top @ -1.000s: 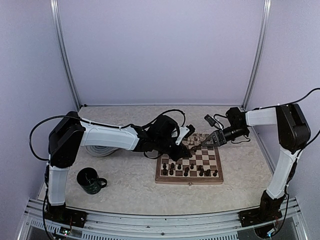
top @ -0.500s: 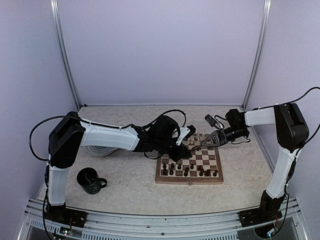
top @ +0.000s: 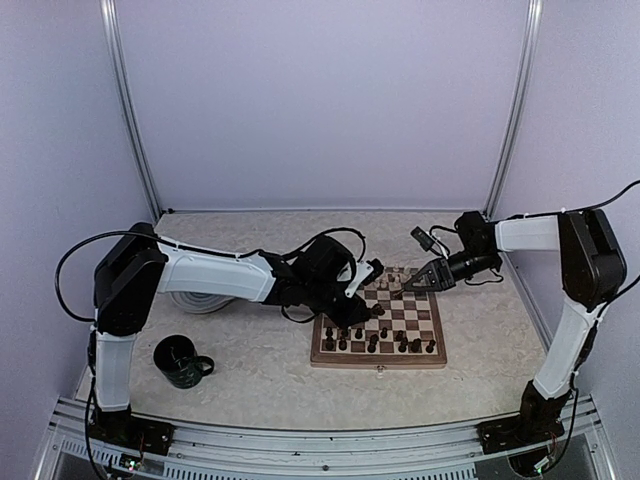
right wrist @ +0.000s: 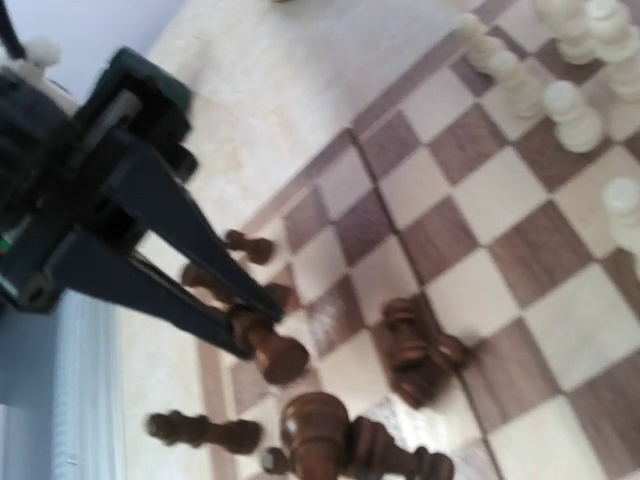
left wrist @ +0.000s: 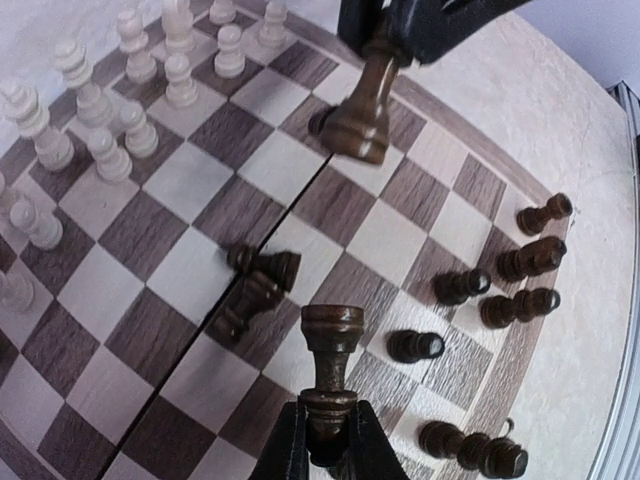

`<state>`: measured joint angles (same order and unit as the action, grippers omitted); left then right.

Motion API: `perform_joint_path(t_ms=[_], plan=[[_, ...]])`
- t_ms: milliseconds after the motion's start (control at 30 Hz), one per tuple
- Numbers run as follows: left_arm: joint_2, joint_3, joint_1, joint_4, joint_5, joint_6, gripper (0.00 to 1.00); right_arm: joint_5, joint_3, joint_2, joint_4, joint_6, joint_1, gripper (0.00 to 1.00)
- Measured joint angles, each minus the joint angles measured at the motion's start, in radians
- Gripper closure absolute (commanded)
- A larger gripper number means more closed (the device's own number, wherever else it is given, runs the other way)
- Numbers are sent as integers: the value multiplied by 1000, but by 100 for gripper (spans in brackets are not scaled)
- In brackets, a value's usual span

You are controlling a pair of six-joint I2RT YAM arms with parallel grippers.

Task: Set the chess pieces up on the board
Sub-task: Pick up the chess pile at the center of the board, then place the chess pile on the chessboard.

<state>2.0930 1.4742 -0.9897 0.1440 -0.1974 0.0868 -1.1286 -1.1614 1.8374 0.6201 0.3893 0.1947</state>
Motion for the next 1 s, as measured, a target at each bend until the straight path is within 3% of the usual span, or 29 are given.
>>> perform_joint_path(t_ms=[433,700,800,1000], plan=[[0,175,98,358,-60,67,100,217,39,-99,-28,14,11,98],[81,218,130,441,-121,74,96,271,42,-112,-33,32,53,98],[113,228,124,444,-144,79,92,280,42,-112,-32,39,72,97],[127,240,117,441,-154,88,72,282,41,-113,-32,51,103,97]])
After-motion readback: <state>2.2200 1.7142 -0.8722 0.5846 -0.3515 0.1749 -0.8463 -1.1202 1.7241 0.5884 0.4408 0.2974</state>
